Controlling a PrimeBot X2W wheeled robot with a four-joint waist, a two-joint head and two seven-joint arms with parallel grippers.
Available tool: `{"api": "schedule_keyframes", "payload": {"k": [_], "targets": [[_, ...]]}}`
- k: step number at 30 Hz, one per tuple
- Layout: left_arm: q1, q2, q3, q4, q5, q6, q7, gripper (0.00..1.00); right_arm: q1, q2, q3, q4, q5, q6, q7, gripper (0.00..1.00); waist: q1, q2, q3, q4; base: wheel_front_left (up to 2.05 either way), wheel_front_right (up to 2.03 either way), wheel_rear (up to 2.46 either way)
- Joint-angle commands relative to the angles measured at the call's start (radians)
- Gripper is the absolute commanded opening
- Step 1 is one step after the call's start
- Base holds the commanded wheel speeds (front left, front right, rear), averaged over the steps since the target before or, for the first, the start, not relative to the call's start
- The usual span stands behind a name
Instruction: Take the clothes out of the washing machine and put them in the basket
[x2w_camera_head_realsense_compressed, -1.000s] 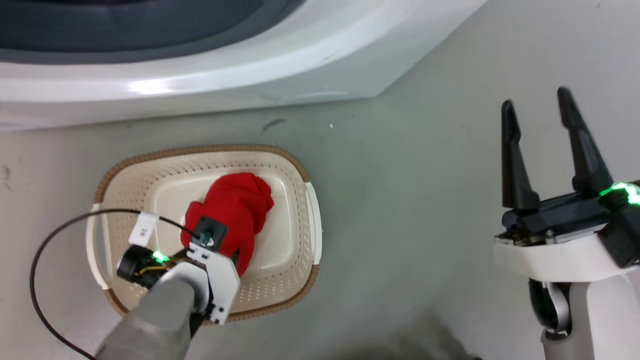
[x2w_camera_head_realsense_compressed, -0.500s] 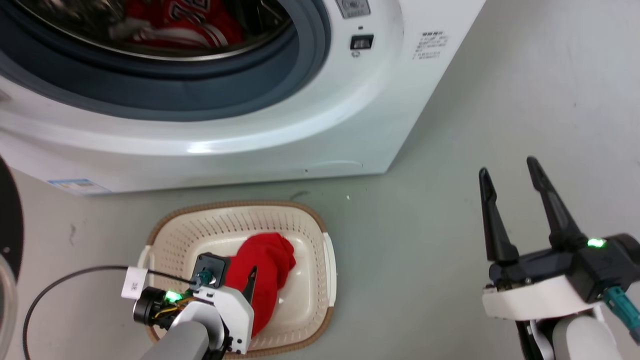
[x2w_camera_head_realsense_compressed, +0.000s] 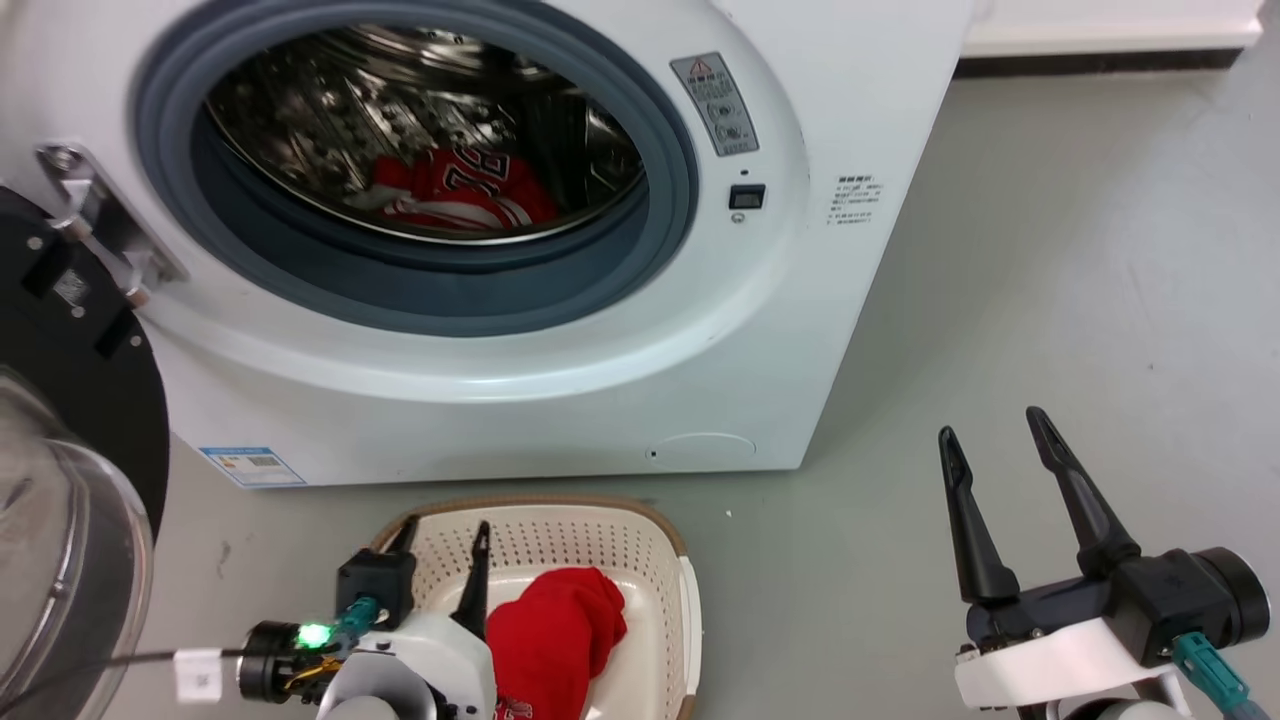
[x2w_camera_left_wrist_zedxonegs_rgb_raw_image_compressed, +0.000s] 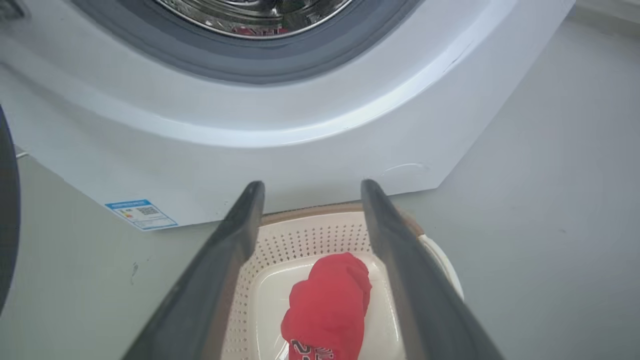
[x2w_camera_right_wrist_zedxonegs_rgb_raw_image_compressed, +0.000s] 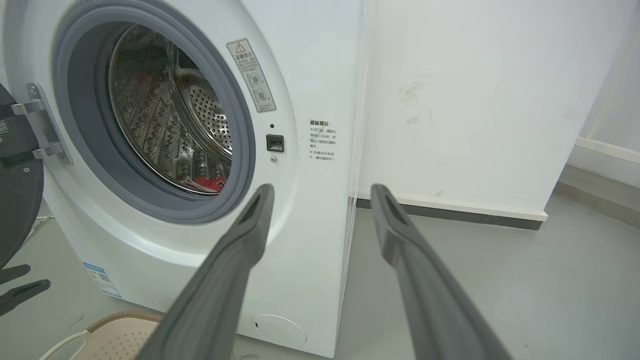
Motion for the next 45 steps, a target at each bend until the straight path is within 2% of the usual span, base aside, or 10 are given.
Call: {"api": "schedule_keyframes", "payload": {"k": [1, 6, 12, 20, 26, 32, 38, 45], "targets": [[0.017, -0.004, 0.019, -0.019, 0.009, 0.007, -0.003, 1.0, 0.014, 0.002, 0.001, 0.002, 0.002, -0.001, -0.002, 1.0, 0.0003, -0.0001, -0.02, 0.008, 0.0, 0.0, 0.0], [0.096, -0.027, 0.147, -0.171, 0.083, 0.021, -0.003, 1.0, 0.028, 0.002, 0.002, 0.002, 0.006, -0.001, -0.002, 1.0, 0.0003, -0.0001, -0.04, 0.01, 0.0, 0.0, 0.0], [0.11, -0.062, 0.288, -0.303, 0.149, 0.006, -0.003, 1.0, 0.017, 0.002, 0.006, 0.0, 0.008, -0.001, -0.002, 1.0, 0.0003, -0.0001, -0.03, 0.001, 0.0, 0.0, 0.0], [-0.035, -0.091, 0.414, -0.297, 0.193, -0.053, -0.003, 1.0, -0.029, 0.002, 0.013, -0.015, 0.014, -0.001, -0.002, 1.0, 0.0003, -0.0001, 0.041, -0.027, 0.0, 0.0, 0.0], [-0.231, -0.077, 0.449, -0.215, 0.228, -0.096, -0.003, 1.0, -0.091, 0.002, 0.018, -0.034, 0.017, -0.001, -0.002, 1.0, 0.0003, -0.0001, 0.142, -0.06, 0.0, 0.0, 0.0], [-0.452, -0.046, 0.44, -0.051, 0.257, -0.134, -0.003, 1.0, -0.155, 0.002, 0.021, -0.055, 0.031, -0.001, -0.002, 1.0, 0.0003, -0.0001, 0.253, -0.097, 0.0, 0.0, 0.0], [-0.666, -0.008, 0.414, 0.134, 0.288, -0.149, 0.005, 1.0, -0.202, 0.002, 0.017, -0.071, 0.051, -0.001, -0.002, 1.0, 0.0003, -0.0001, 0.351, -0.133, 0.0, 0.0, 0.0], [-0.907, 0.057, 0.393, 0.327, 0.31, -0.167, 0.088, 1.0, -0.239, 0.002, 0.016, -0.097, 0.079, -0.001, -0.002, 1.0, 0.0003, -0.0001, 0.442, -0.168, 0.0, 0.0, 0.0]]}}
